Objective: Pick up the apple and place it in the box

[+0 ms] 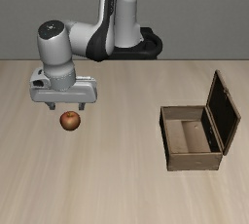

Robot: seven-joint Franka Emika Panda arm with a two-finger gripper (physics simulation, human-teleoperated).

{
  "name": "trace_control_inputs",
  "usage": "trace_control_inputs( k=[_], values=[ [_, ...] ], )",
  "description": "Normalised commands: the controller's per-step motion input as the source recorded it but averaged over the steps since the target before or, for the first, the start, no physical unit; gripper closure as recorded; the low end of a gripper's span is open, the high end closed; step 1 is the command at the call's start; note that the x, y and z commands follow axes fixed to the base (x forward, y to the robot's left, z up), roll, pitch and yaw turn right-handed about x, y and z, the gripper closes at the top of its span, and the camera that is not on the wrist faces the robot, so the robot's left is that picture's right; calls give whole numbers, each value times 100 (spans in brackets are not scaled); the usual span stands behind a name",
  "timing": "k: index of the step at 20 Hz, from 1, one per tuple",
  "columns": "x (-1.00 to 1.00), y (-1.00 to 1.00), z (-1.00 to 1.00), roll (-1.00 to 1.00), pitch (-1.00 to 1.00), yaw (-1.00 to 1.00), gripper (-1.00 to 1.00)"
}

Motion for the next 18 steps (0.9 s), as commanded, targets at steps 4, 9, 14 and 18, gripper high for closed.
trace_control_inputs(
  k=[4,9,14,18],
  values=[
    [0,0,-100,0,0,0,-100],
    [0,0,-40,0,0,0,100],
    [0,0,20,0,0,0,100],
    [0,0,0,0,0,0,100]
  ],
)
